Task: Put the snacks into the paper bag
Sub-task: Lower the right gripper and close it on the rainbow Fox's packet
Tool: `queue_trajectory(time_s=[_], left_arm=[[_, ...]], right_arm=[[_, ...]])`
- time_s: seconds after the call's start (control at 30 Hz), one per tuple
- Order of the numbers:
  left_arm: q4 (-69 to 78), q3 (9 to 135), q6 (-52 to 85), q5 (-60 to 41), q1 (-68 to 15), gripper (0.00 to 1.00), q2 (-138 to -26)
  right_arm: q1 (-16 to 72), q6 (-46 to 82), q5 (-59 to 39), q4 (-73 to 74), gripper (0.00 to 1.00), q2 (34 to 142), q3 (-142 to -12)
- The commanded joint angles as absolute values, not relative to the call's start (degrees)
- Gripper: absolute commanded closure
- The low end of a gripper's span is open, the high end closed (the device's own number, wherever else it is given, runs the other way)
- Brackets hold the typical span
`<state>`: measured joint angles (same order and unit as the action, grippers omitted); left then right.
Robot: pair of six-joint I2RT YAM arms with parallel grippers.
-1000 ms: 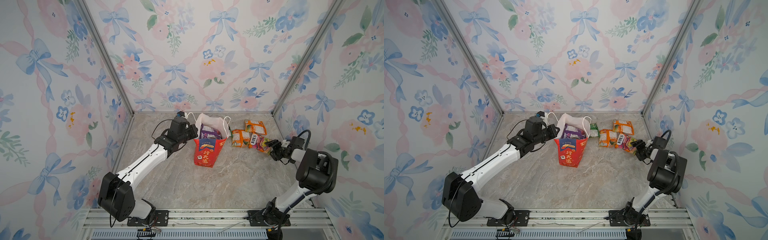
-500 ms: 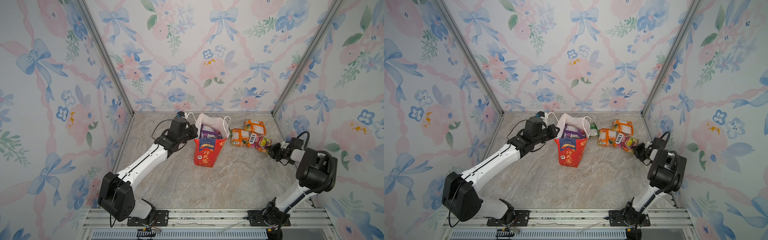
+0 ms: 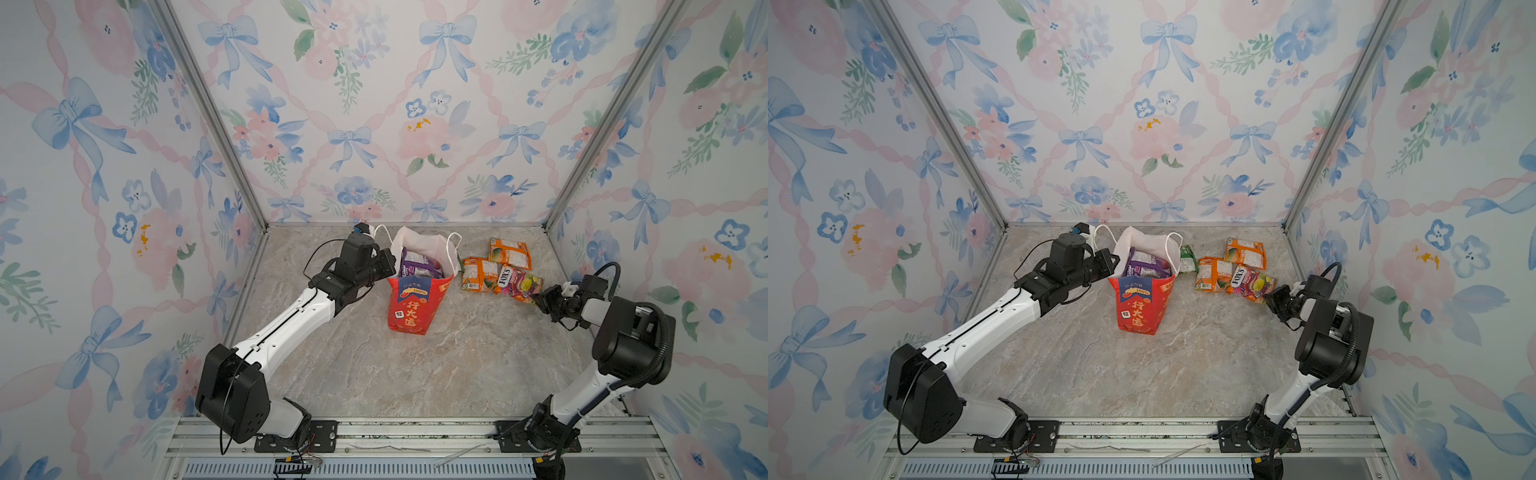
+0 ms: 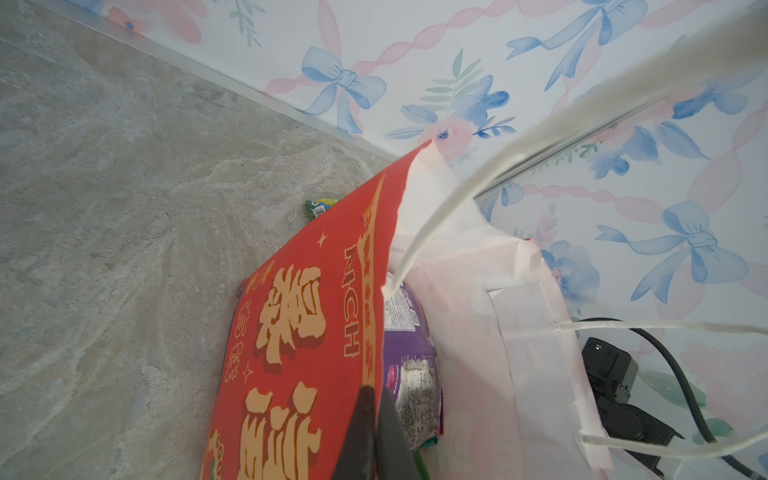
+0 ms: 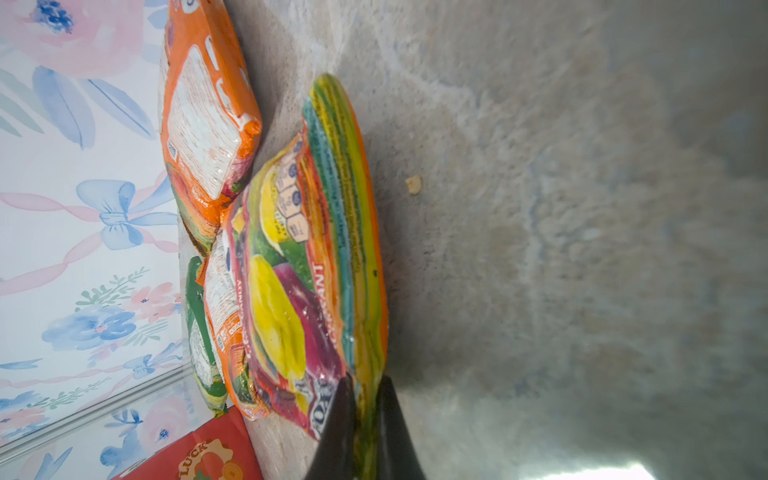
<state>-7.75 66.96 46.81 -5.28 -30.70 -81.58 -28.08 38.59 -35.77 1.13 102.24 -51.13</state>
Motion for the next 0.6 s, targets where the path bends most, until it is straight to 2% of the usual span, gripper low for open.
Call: queue_trajectory(time_s=[0.0, 0.57], left_arm=[[-8.43, 66.46, 47.29, -6.36, -30.61, 1.00, -81.61], [-8.44, 66.57, 46.93, -6.53, -30.50, 1.00, -81.80]], right_arm=[[-28.29, 39.22, -39.09, 3.47, 1.00, 99.40, -50.83], [-28.60, 44.00, -47.94, 9.53, 1.00, 89.94, -51.02]])
